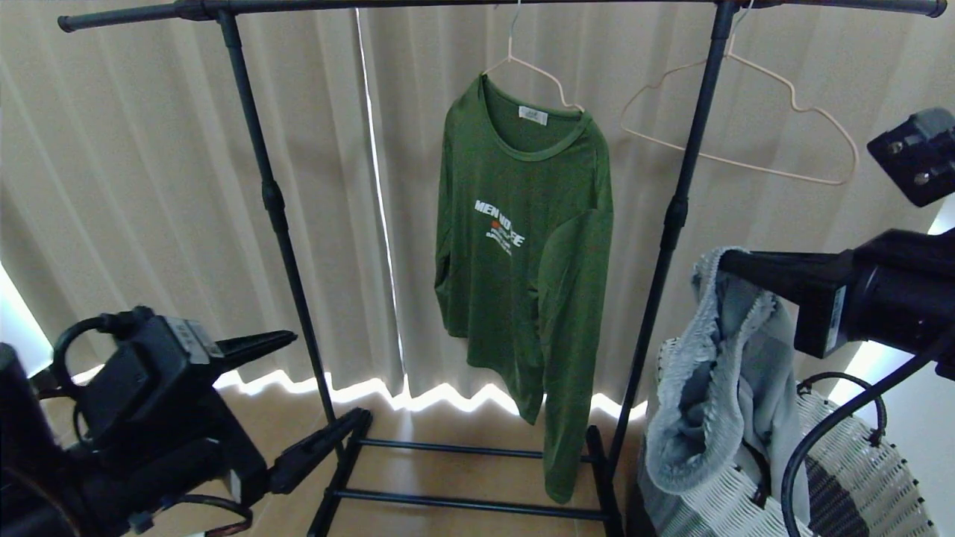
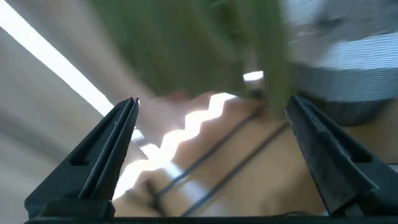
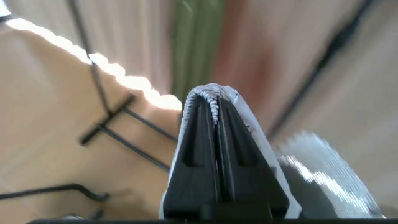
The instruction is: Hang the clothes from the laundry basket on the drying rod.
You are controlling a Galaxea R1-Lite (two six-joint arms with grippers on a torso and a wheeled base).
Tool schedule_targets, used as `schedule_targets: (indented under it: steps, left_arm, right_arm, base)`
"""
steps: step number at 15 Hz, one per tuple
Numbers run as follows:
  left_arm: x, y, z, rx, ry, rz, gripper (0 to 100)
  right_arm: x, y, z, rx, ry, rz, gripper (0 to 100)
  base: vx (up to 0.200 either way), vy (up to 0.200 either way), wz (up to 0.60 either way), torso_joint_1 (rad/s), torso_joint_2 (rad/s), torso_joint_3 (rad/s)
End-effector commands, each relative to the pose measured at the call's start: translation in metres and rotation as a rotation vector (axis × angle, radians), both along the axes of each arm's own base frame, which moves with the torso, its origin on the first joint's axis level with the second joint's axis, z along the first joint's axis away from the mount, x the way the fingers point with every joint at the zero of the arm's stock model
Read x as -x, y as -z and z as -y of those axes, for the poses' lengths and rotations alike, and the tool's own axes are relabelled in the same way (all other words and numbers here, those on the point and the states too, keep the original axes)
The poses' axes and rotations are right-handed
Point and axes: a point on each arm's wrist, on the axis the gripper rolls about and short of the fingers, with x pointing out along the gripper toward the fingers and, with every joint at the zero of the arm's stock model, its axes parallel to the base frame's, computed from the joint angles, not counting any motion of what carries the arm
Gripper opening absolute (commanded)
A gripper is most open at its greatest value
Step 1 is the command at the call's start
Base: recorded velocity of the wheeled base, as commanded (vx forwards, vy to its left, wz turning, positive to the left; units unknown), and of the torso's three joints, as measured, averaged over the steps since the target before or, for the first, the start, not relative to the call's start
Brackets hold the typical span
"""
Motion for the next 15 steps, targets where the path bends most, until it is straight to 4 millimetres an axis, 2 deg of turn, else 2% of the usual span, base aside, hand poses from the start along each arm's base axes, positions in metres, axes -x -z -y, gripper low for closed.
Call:
schedule_targets:
  steps: [1,2,4,5,7,9,11,13,15]
  left_arm:
    - [-0.023,0.006,0.048,0.032,0.131,-0.102,100]
    - [-0.025,0.005,0.071,0.072,0.176,-0.146,100]
    - [-0.032,0.007,0.100,0.104,0.182,-0.189,100]
    - [-0.037,0.012,0.128,0.120,0.180,-0.222,100]
    - [-0.029,0.018,0.157,0.152,0.229,-0.282,100]
    - [-0.021,0.031,0.178,0.157,0.266,-0.354,100]
    - [-0.028,0.037,0.189,0.181,0.251,-0.386,100]
    - [-0.038,0.039,0.200,0.215,0.197,-0.393,100]
    - [-0.047,0.041,0.202,0.229,0.156,-0.393,100]
  right_arm:
    - [0.002,-0.015,-0.008,-0.036,-0.066,0.037,0]
    - [0.004,-0.019,-0.011,-0.049,-0.098,0.047,0]
    - [0.006,-0.023,-0.015,-0.071,-0.149,0.051,0]
    - [0.003,-0.024,-0.023,-0.115,-0.204,0.048,0]
    - [-0.008,-0.022,-0.033,-0.153,-0.225,0.072,0]
    - [-0.010,-0.024,-0.043,-0.177,-0.257,0.105,0]
    - [-0.001,-0.025,-0.050,-0.202,-0.302,0.096,0]
    - [0.002,-0.027,-0.050,-0.219,-0.308,0.096,0]
    - [0.006,-0.029,-0.047,-0.224,-0.308,0.104,0]
  base:
    - [0.000,0.000,0.00,0.000,0.00,0.000]
    - [0.000,0.000,0.00,0.000,0.00,0.000]
    - [0.000,0.000,0.00,0.000,0.00,0.000]
    - [0.000,0.000,0.00,0.000,0.00,0.000]
    - [0.000,0.000,0.00,0.000,0.00,0.000]
    - [0.000,0.000,0.00,0.000,0.00,0.000]
    - [0.000,0.000,0.00,0.000,0.00,0.000]
    - [0.000,0.000,0.00,0.000,0.00,0.000]
    - [0.000,0.000,0.00,0.000,0.00,0.000]
